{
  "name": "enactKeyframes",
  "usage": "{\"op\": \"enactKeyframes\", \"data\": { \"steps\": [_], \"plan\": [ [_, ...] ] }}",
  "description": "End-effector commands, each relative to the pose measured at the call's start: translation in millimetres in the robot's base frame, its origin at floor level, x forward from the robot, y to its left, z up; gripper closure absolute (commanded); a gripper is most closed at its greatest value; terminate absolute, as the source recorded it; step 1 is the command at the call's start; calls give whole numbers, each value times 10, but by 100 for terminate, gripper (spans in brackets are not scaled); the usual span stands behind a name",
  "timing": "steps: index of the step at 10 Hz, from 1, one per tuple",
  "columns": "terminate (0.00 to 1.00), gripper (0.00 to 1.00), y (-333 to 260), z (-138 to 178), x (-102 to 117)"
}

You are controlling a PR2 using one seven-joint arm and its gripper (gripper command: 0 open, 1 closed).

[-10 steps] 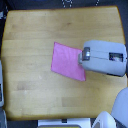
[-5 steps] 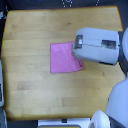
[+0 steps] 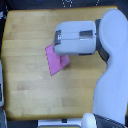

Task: Folding a cloth

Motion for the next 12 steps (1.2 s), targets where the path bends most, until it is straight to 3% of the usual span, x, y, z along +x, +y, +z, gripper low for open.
{"op": "enactKeyframes", "data": {
  "steps": [1,3,9,10,12],
  "plan": [
    [0,100,1382,-83,9],
    [0,100,1634,-209,-16],
    [0,100,1493,-434,-134],
    [0,0,1506,-454,-138],
    [0,0,1505,-457,-134]
  ]
}}
